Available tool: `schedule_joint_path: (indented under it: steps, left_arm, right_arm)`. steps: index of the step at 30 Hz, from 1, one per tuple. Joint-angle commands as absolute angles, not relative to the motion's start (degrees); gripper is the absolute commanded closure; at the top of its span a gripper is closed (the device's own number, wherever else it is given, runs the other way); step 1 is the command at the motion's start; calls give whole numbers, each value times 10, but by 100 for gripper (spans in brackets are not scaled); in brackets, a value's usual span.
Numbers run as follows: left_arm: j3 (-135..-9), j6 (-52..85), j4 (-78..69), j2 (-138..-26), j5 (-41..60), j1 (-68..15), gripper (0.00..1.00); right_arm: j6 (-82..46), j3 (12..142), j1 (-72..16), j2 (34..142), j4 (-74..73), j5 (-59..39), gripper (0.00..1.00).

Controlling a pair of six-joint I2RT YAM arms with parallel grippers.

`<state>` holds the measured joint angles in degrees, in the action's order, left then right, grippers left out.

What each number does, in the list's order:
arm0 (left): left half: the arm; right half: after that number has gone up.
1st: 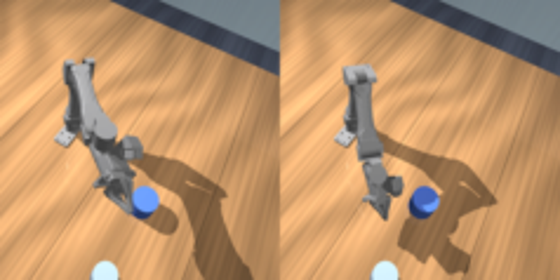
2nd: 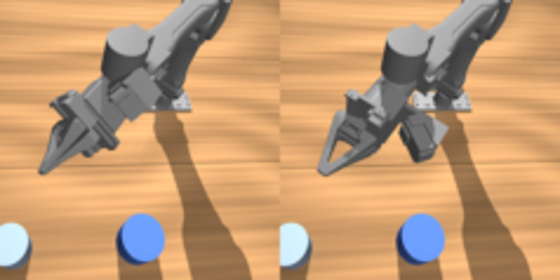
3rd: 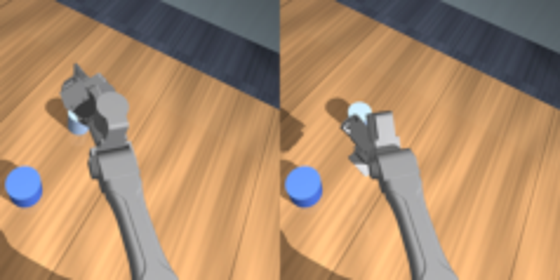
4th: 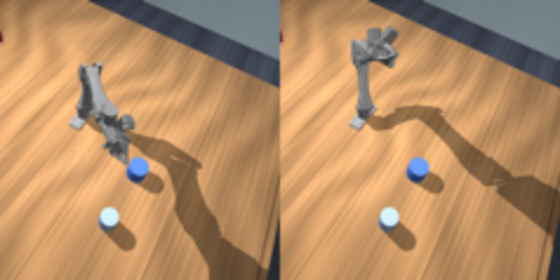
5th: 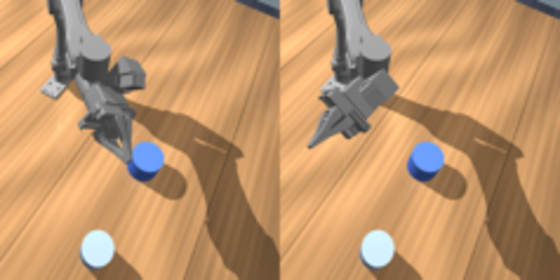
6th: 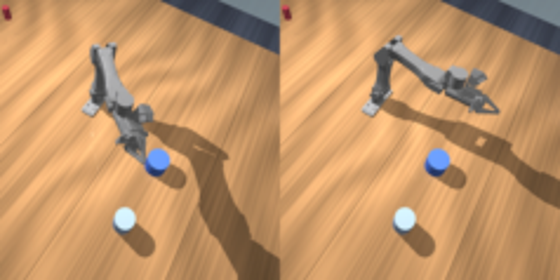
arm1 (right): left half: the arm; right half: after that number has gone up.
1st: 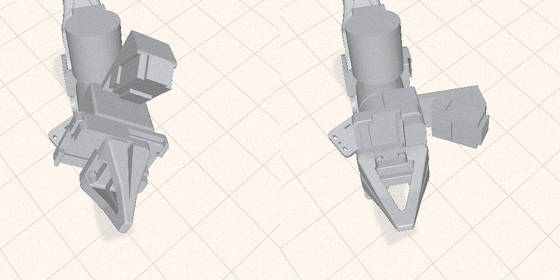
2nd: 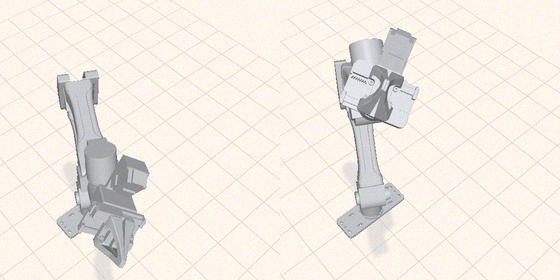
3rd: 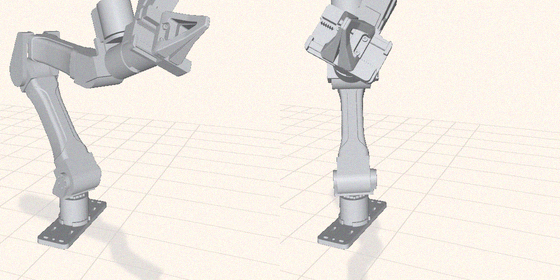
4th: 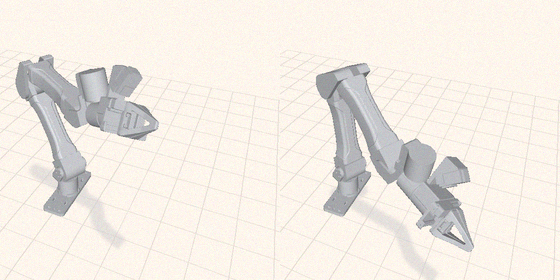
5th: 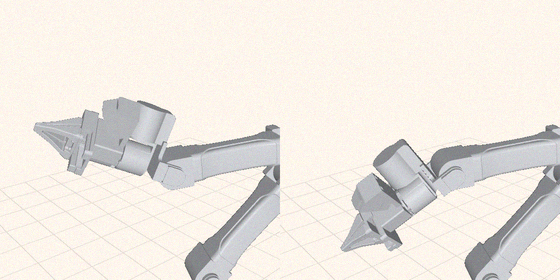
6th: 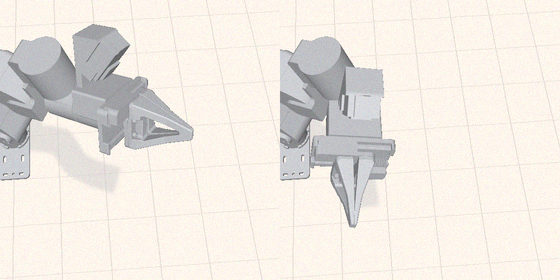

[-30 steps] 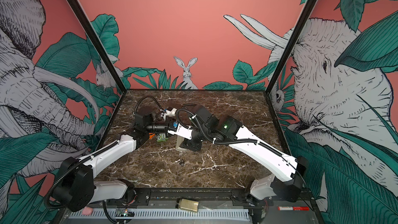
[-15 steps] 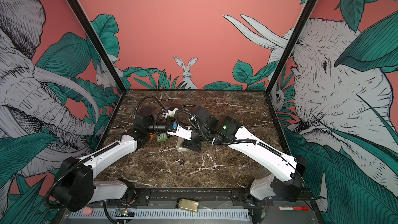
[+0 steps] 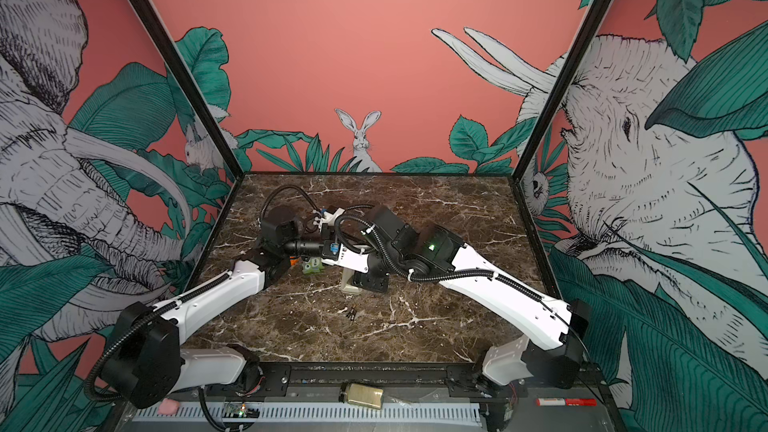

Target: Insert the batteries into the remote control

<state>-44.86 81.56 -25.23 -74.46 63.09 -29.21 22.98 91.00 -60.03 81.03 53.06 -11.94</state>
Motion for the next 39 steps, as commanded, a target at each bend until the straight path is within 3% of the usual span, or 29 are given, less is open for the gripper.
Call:
schedule_joint_path:
  steps: [1,39]
  left_arm:
    - [-459,835,-284,-730,644,-296,100]
    - [-452,824,-265,-730,642,-300,100]
  right_arm:
    - [258,905,-609,821,561,-99,46]
    - [251,878,-622,791,468,49,52]
